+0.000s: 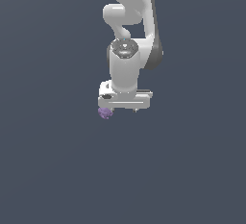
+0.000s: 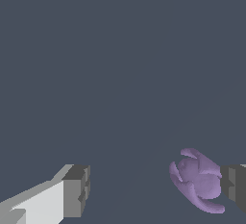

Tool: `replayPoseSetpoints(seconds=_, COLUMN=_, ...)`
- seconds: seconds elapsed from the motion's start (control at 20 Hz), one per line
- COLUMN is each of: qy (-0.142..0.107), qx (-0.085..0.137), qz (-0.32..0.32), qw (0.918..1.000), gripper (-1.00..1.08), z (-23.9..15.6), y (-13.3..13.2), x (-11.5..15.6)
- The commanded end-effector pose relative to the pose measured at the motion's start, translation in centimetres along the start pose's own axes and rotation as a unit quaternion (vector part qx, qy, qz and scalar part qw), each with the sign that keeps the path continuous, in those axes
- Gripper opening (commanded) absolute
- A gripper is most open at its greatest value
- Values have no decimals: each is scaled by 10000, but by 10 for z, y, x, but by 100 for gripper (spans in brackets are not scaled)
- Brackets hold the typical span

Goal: Pick up the object and move it to a goal position.

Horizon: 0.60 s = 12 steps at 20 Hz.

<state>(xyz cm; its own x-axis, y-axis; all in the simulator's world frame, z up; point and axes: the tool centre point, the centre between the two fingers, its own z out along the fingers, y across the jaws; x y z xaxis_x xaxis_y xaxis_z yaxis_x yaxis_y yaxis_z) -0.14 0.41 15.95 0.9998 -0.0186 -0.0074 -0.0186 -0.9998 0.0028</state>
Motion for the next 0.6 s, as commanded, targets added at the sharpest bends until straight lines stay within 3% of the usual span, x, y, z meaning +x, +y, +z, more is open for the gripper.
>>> replayPoseSetpoints(seconds=0.0, qy=0, qx=0, qz=0, qw=10000, gripper=100, z=0, y=0, x=0)
replayPoseSetpoints(seconds=0.55, qy=-5, qx=32, qz=317, qw=9995, gripper=100, z=-12, y=21, x=0)
